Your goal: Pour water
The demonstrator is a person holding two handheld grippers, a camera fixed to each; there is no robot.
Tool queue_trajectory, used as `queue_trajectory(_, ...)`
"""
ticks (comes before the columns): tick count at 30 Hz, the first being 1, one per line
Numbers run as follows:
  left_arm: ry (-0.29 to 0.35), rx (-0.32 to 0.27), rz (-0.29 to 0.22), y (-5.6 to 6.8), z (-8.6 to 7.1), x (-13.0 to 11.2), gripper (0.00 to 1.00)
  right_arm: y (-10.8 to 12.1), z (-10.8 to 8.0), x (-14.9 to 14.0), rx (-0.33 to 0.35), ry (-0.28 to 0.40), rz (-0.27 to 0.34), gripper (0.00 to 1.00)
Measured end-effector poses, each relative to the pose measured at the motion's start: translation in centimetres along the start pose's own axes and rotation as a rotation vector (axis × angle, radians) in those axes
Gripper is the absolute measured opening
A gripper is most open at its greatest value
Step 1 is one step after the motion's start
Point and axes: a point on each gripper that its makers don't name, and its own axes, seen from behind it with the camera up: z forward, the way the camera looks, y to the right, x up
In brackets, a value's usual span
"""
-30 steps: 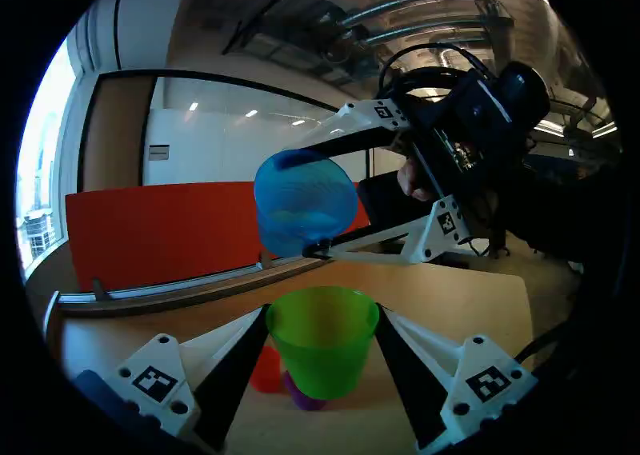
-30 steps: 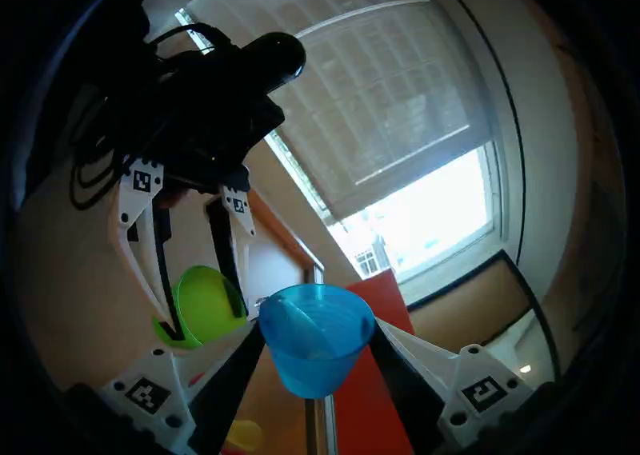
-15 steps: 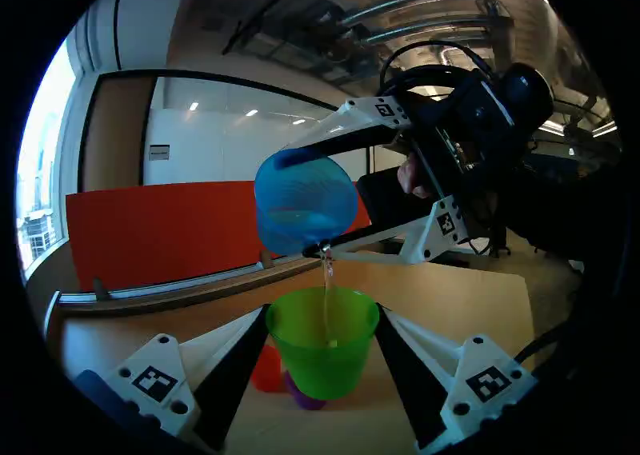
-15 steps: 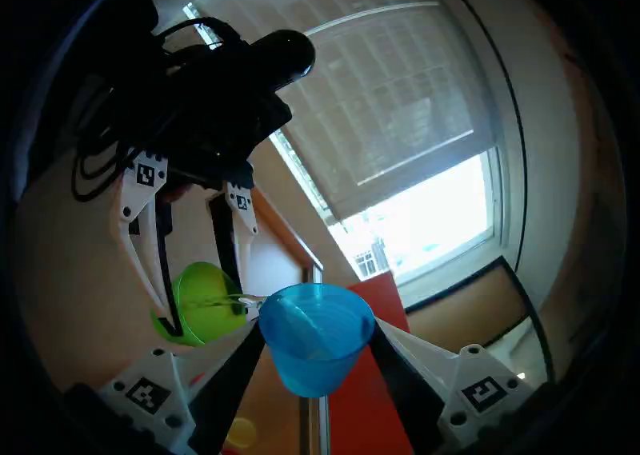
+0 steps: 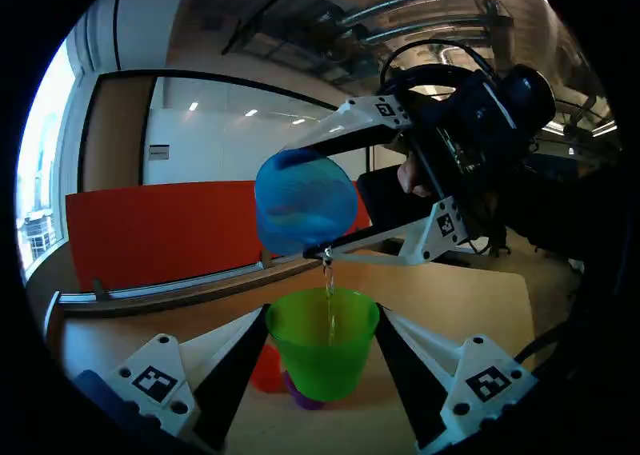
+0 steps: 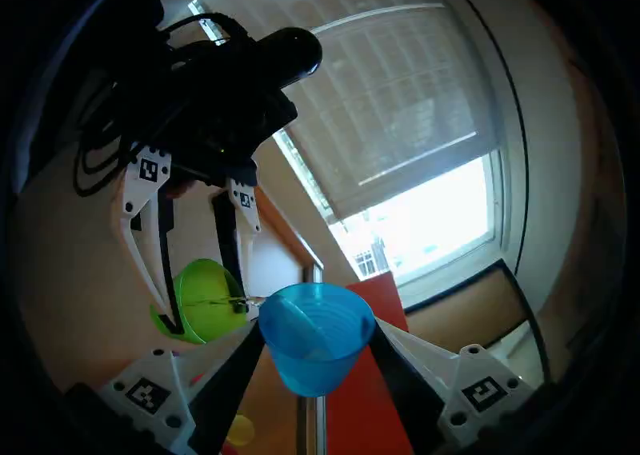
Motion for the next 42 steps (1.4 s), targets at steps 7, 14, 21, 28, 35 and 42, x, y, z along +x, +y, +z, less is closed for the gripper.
queue_trajectory(7, 0.002, 0.000, 0.000, -0.03, 0.04, 0.12, 0.90, 0.11, -0.06, 0.02, -0.002, -0.002, -0.007, 0.91)
queue_trajectory(14, 0.003, 0.000, 0.000, -0.06, 0.03, 0.21, 0.90, 0.08, -0.06, 0.13, -0.001, -0.002, -0.017, 0.91)
queue_trajectory(21, 0.003, 0.002, 0.002, -0.12, -0.03, 0.16, 0.90, 0.18, 0.05, 0.25, -0.005, -0.001, -0.028, 0.91)
queue_trajectory(28, 0.005, 0.005, 0.000, -0.21, -0.13, 0.23, 0.90, 0.29, 0.01, 0.34, -0.008, 0.000, -0.036, 0.91)
queue_trajectory(35, 0.005, 0.004, 0.001, -0.13, -0.18, 0.30, 0.90, 0.47, -0.05, 0.34, -0.013, 0.000, -0.049, 0.91)
queue_trajectory(42, 0.005, 0.004, 0.002, -0.08, -0.22, 0.33, 0.90, 0.61, -0.18, 0.47, -0.018, 0.003, -0.055, 0.91)
